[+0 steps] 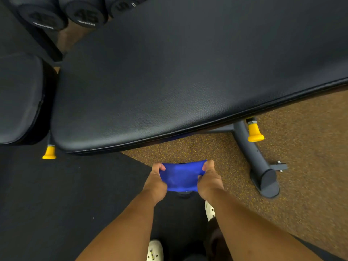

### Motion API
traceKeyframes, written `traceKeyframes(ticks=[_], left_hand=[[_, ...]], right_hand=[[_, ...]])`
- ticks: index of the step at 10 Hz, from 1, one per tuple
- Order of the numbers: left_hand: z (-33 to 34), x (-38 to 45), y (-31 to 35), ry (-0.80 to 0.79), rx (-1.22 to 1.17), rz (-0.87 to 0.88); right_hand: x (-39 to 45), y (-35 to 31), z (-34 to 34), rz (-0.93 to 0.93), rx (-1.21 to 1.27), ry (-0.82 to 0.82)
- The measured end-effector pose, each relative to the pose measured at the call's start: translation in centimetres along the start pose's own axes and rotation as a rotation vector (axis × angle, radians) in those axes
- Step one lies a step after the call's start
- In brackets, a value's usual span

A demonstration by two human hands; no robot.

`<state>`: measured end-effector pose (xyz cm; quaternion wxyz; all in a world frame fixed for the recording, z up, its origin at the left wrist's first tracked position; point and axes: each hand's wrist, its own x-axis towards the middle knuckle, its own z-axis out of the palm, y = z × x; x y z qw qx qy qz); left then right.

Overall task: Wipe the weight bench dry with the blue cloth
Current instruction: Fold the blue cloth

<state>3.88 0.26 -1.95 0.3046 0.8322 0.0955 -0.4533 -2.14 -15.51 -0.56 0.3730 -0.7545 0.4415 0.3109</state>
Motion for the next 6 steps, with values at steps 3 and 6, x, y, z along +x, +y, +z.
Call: traceKeyframes(ticks=[3, 6], left_hand=[[0.1, 0.4, 0.2, -0.01, 0.158, -0.018], [-2.0, -2.6, 3.5, 0.09, 0.562, 0.176]], right_hand=[[1.2, 0.3, -0.2, 0.079, -0.157, -0.158], [-1.7, -0.6, -2.0, 0.006, -0.353, -0.204]])
